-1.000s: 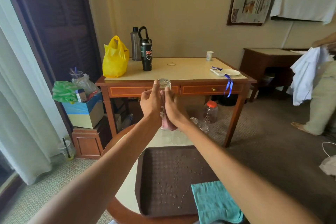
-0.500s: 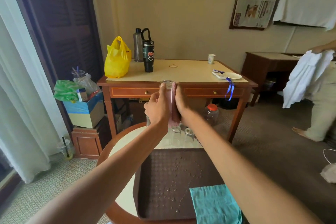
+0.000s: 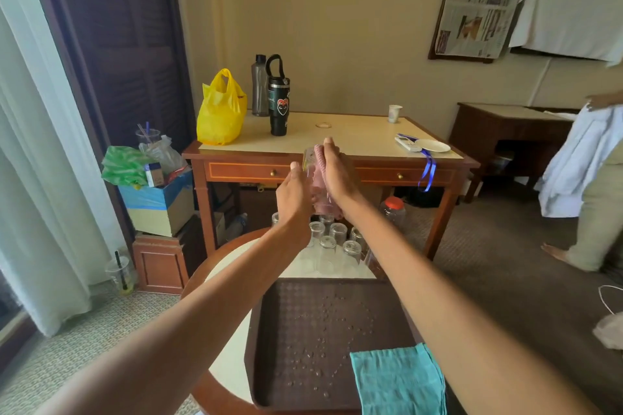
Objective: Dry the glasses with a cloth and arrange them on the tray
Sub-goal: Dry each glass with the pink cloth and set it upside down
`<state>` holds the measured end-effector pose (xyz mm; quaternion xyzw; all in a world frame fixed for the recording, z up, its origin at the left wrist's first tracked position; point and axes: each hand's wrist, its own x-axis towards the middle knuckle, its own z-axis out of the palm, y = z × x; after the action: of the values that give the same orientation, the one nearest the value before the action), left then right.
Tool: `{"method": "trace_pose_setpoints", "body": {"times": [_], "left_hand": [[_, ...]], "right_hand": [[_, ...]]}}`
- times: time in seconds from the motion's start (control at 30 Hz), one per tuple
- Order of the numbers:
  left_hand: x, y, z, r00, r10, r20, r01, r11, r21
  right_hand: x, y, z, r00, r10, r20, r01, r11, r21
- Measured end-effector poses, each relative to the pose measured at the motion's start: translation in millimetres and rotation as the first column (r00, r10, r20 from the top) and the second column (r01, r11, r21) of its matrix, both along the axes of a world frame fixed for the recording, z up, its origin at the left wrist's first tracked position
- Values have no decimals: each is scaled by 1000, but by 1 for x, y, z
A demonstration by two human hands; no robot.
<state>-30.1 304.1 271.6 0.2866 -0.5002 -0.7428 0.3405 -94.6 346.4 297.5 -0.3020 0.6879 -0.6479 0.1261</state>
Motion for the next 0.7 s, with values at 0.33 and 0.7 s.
{"method": "trace_pose_setpoints", "body": {"times": [0.33,0.7], "left_hand": [[3,-2,-9,999,45,-22,-46,999,-7],[-8,-13,-3,999,33,-43,-29,996,88]], "right_hand": [[5,-5,-20,975,-35,221,3,989,146],[22,6,-30,992,-39,-116,46,997,64]]}}
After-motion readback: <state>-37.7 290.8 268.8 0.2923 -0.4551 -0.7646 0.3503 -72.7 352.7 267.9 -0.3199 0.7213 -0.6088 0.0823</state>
